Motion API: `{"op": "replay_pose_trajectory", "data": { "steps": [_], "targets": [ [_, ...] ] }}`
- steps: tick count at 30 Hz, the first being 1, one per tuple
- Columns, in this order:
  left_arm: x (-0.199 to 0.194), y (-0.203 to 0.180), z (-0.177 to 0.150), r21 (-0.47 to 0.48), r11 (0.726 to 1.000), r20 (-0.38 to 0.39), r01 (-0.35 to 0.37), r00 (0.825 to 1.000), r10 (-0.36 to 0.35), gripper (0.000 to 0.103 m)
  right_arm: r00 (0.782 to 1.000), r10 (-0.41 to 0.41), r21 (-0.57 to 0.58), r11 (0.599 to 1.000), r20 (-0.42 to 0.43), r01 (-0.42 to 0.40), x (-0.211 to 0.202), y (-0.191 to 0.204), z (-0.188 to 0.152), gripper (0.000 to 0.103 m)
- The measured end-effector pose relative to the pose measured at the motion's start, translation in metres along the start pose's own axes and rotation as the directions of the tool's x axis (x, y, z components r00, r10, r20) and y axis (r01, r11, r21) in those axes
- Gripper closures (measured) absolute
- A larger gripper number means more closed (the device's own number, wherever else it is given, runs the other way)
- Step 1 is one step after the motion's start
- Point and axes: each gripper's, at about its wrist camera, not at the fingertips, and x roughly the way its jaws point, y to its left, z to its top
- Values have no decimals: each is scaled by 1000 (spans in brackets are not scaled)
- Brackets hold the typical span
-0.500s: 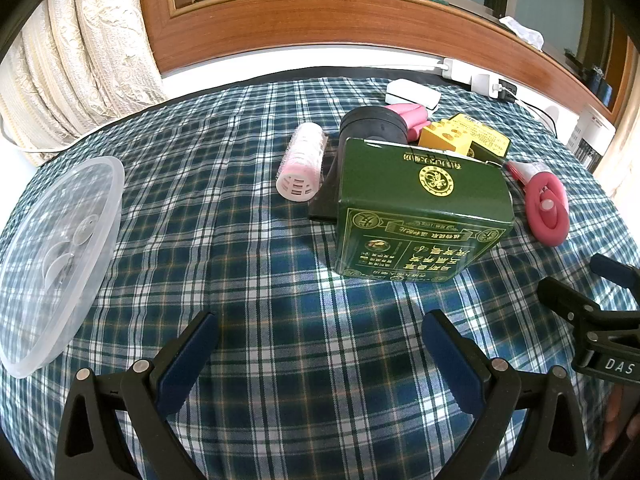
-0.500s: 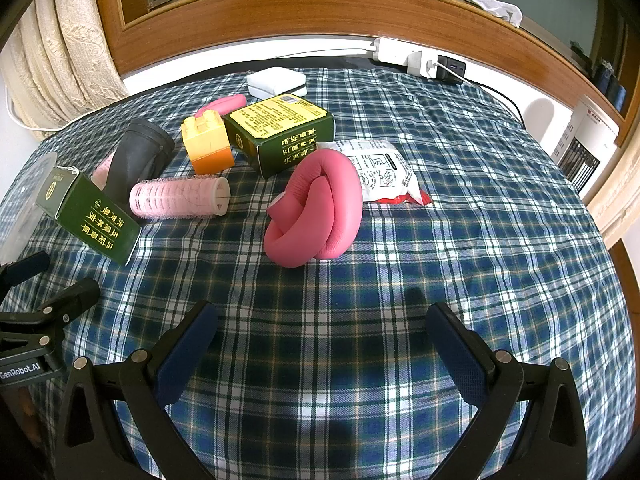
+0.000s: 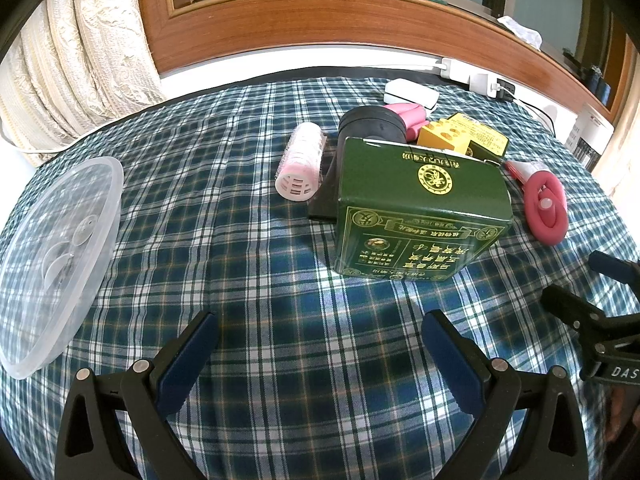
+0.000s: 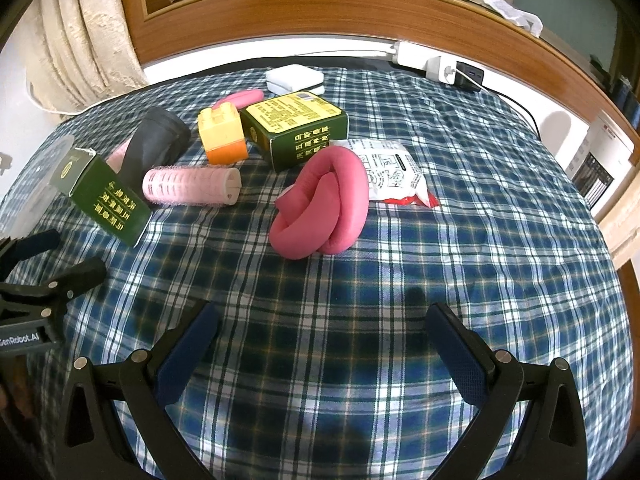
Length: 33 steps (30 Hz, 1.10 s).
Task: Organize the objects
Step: 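Reach the left gripper to the dark green tin box and grasp it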
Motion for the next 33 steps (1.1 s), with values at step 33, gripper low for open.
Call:
{"op": "replay_pose_trajectory", "data": {
  "steps": [33],
  "targets": [
    [-9,-19,28,-11,994,70,109,992,-108,0,996,63,169,983,64,-73,-8,-37,9,0]
  ]
}}
